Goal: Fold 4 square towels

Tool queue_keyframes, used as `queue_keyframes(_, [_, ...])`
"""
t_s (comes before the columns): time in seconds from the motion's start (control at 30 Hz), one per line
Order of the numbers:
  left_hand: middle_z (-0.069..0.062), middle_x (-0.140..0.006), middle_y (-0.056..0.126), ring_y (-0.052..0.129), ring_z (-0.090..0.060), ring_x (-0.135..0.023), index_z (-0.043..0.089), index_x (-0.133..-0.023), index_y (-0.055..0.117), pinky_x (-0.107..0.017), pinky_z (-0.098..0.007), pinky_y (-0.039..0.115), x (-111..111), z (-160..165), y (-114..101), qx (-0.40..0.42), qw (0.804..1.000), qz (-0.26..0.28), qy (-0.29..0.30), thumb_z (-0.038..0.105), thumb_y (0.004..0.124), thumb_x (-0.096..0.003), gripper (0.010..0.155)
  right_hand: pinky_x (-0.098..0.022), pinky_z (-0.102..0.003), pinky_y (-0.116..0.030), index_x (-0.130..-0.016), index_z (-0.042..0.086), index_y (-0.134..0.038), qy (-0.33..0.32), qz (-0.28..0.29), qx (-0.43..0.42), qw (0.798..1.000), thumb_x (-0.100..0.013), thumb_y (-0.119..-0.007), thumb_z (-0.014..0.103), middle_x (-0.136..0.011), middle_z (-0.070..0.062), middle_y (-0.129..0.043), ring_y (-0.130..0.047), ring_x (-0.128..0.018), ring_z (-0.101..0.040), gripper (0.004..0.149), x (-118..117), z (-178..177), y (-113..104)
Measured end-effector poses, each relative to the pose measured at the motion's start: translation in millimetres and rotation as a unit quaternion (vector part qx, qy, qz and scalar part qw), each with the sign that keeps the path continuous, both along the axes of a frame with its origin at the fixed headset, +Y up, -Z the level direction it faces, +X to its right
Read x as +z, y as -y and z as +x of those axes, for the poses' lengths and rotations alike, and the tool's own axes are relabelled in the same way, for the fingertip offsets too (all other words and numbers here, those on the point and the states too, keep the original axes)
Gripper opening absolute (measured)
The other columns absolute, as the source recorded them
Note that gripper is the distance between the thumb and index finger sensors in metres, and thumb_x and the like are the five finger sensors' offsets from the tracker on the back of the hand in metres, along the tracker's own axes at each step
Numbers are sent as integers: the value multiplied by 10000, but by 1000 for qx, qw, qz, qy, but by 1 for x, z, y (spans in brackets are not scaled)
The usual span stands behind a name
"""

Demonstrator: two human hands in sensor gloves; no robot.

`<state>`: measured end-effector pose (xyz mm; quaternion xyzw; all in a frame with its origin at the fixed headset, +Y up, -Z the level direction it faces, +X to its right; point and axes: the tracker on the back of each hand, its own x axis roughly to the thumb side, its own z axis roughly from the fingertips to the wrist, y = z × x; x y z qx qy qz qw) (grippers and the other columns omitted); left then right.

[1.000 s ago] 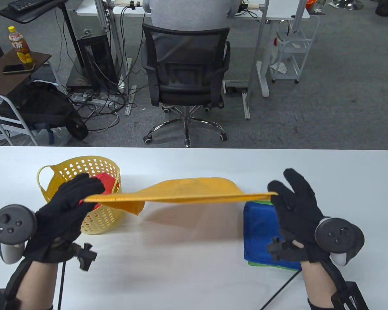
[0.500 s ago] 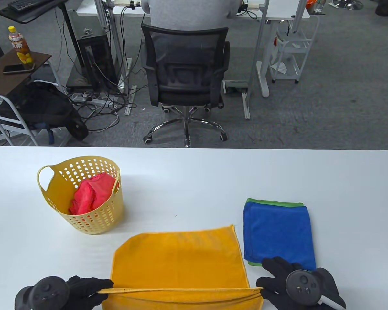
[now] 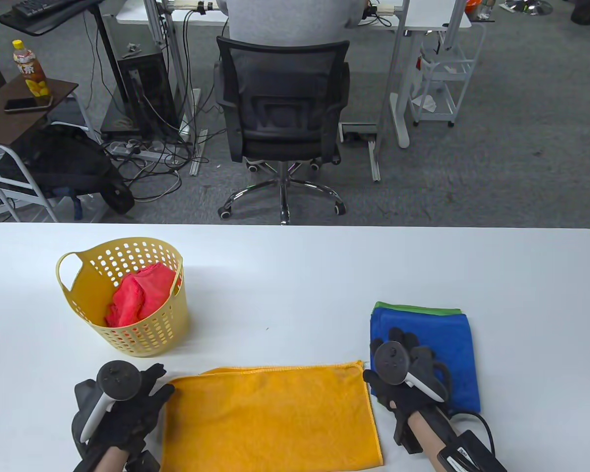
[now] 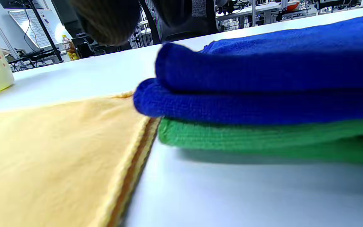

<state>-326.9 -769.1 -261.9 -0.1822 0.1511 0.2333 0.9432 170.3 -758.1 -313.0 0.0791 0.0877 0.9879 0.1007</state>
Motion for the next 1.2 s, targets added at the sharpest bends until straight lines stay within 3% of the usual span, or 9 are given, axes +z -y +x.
queue_keyframes(0.1, [3, -1246, 494, 442, -347, -1204, 394, -1165, 455, -891, -615, 297, 5, -4, 6, -2, 1000, 17, -7, 620, 655, -536, 698, -619, -773, -401, -938, 49, -804, -2, 78, 49, 996, -521, -779, 372, -1070, -356, -622, -570, -909, -595, 528, 30, -11, -7])
queue_keyframes(0.17, [-3, -1244, 500, 434, -354, -1205, 392, -1162, 467, -888, -621, 293, 7, -4, 7, -7, 1000, 22, -4, 619, 656, -530, 698, -572, -675, -593, -797, 53, -925, -12, 114, 93, 989, -520, -786, 375, -784, -284, -904, -851, -602, -443, 446, 50, -23, -9])
queue_keyframes(0.23, [3, -1241, 510, 439, -353, -1203, 393, -1156, 486, -888, -621, 294, 7, -3, 5, -12, 999, 30, 3, 621, 651, -528, 688, -491, -606, -713, -737, 25, -972, -4, 35, 138, 990, -538, -765, 419, -574, -237, -1003, -921, -382, -357, 488, 59, -34, -3])
queue_keyframes(0.3, [6, -1242, 507, 428, -349, -1208, 401, -1154, 493, -890, -620, 285, 8, 0, 5, -17, 999, 34, 10, 624, 645, -530, 679, -482, -596, -713, -812, -47, -919, 53, -88, 174, 979, -553, -722, 480, -609, -281, -979, -913, -383, -371, 620, 58, -38, 11])
queue_keyframes(0.37, [6, -1242, 508, 424, -351, -1208, 399, -1154, 494, -890, -622, 283, 9, 4, 7, -28, 999, 34, 18, 623, 645, -528, 681, -492, -608, -698, -859, -113, -847, 66, -120, 155, 978, -547, -709, 491, -669, -319, -936, -903, -421, -391, 694, 50, -39, 27])
queue_keyframes(0.73, [7, -1249, 496, 403, -355, -1213, 417, -1149, 503, -890, -625, 274, 14, 20, 4, -70, 995, 53, 55, 626, 647, -519, 679, -576, -636, -618, -841, -37, -800, 93, -102, -13, 990, -498, -834, 266, -700, -319, -810, -827, -483, -376, 458, 44, -36, 35])
queue_keyframes(0.87, [7, -1246, 502, 409, -354, -1212, 417, -1145, 513, -889, -627, 274, 14, 19, 4, -68, 995, 56, 54, 624, 649, -517, 675, -519, -624, -745, -833, 45, -785, 93, -114, -212, 966, -519, -789, 289, -825, -281, -844, -935, -606, -395, 397, 50, -24, 14])
queue_keyframes(0.97, [7, -1245, 509, 412, -354, -1212, 419, -1145, 514, -889, -627, 275, 14, 18, 3, -66, 995, 58, 54, 624, 648, -517, 674, -426, -489, -873, -833, 26, -754, 104, -110, -285, 947, -510, -807, 261, -842, -318, -810, -1025, -446, -212, 402, 50, -13, -7])
queue_keyframes(1.2, [7, -1237, 533, 437, -354, -1207, 421, -1139, 531, -888, -627, 285, 16, 20, 0, -62, 994, 69, 61, 622, 652, -514, 668, -326, -408, -901, -834, 15, -761, 184, -44, -254, 949, -514, -818, 254, -838, -332, -808, -1011, -298, -136, 404, 45, 22, -58])
